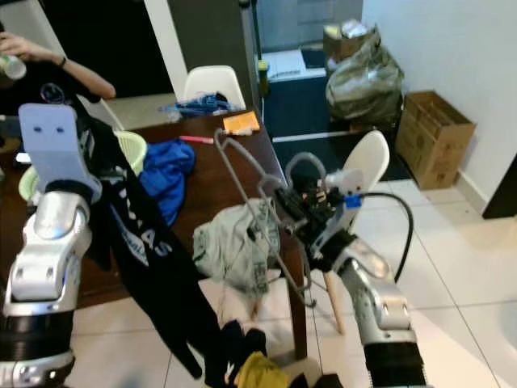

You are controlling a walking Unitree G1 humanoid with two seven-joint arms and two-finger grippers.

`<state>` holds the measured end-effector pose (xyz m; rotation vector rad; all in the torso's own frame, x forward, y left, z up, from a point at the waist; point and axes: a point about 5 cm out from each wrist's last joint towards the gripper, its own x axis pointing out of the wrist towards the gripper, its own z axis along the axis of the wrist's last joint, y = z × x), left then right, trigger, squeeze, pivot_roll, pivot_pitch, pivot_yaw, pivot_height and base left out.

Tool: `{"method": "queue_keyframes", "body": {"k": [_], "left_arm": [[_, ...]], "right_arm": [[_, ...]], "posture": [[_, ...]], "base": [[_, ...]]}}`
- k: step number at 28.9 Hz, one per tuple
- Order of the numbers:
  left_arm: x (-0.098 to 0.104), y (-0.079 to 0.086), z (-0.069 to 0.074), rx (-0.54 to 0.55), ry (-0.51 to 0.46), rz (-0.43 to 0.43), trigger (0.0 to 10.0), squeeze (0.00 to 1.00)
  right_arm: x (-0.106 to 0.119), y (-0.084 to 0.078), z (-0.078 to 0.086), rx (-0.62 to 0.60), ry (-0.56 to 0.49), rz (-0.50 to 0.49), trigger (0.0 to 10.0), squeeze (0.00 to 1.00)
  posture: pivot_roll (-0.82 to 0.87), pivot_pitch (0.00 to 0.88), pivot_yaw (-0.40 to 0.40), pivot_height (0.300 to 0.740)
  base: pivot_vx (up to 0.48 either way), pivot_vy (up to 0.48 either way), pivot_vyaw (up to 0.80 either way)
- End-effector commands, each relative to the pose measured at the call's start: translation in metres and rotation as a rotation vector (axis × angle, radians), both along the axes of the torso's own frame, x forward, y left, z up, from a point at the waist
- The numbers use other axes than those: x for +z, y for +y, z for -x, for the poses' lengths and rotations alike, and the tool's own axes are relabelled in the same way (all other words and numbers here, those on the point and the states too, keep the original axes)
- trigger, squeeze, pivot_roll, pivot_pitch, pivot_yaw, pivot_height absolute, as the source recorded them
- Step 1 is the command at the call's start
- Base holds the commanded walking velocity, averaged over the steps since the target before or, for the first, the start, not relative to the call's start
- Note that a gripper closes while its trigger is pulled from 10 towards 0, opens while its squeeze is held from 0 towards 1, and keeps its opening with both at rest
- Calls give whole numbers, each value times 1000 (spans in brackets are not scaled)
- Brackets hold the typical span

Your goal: Hang hanger

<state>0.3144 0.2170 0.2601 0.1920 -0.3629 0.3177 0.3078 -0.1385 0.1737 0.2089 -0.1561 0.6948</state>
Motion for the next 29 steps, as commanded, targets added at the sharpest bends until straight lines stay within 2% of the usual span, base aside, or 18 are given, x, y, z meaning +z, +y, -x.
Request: {"method": "queue_keyframes", "body": {"k": [1, 5, 7, 8, 9, 10, 11, 13, 14, 15, 16, 17, 19, 20, 26, 27, 28, 29], "left_arm": [[17, 10, 1, 10, -43, -32, 10000, 0], [33, 23, -1, 16, -62, -48, 10000, 0], [56, 47, -9, 44, -73, -98, 10000, 0], [56, 47, -9, 44, -73, -98, 10000, 0], [85, 70, -14, 98, -111, -157, 10000, 0], [85, 70, -14, 98, -111, -157, 10000, 0], [125, 97, -15, 169, -155, -197, 10000, 0], [125, 97, -15, 169, -155, -197, 10000, 0], [166, 118, -7, 246, -211, -232, 10000, 0], [166, 118, -7, 246, -211, -232, 10000, 0], [205, 131, 7, 315, -261, -268, 10000, 0], [236, 134, 19, 360, -303, -307, 10000, 0], [236, 134, 19, 360, -303, -307, 10000, 0], [253, 133, 26, 385, -327, -334, 10000, 0], [263, 128, 27, 388, -331, -362, 10000, 0], [257, 115, 13, 320, -297, -391, 10000, 0], [237, 101, -8, 211, -239, -393, 10000, 0], [237, 101, -8, 211, -239, -393, 10000, 0]], "right_arm": [[-1, 4, 0, 17, 4, -3, 10000, 0], [-2, 5, 0, 18, 6, 4, 10000, 0], [-2, 6, -1, 18, 8, 10, 10000, 0], [-2, 6, -1, 18, 8, 10, 10000, 0], [-2, 6, -2, 15, 8, 13, 10000, 0], [-2, 6, -2, 15, 8, 13, 10000, 0], [-2, 6, -4, 5, 8, 28, 10000, 0], [-2, 6, -4, 5, 8, 28, 10000, 0], [-2, 5, -5, -2, 7, 34, 10000, 0], [-2, 5, -5, -2, 7, 34, 10000, 0], [-2, 2, -6, -15, 6, 39, 10000, 0], [-2, -1, -5, -30, 7, 38, 10000, 0], [-2, -1, -5, -30, 7, 38, 10000, 0], [-2, -4, -5, -39, 8, 36, 10000, 0], [-2, -5, -3, -43, 9, 37, 10000, 0], [-2, -3, -1, -43, 8, 39, 10000, 0], [-2, -3, 1, -43, 10, 45, 10000, 0], [-2, -3, 1, -43, 10, 45, 10000, 0]], "posture": [[6, 0, 85, 740], [9, 0, 78, 740], [14, 0, 73, 740], [14, 0, 73, 740], [15, 0, 72, 740], [15, 0, 72, 740], [10, 0, 75, 740], [10, 0, 75, 740], [9, 0, 79, 740], [9, 0, 79, 740], [1, 0, 89, 740], [-3, 0, 92, 740], [-3, 0, 92, 740], [-3, 0, 92, 740], [-10, 0, 95, 740], [-30, 0, 101, 740], [-47, 0, 96, 740], [-47, 0, 96, 740]], "base": [[0, 0, 0], [0, 0, 0], [0, 0, 0], [0, 0, 0], [0, 0, 0], [0, 0, 0], [0, 0, 0], [0, 0, 0], [0, 0, 0], [0, 0, 0], [0, 0, 0], [0, 0, 0], [0, 0, 0], [0, 0, 0], [0, 0, 0], [0, 0, 0], [0, 0, 0], [0, 0, 0]]}}
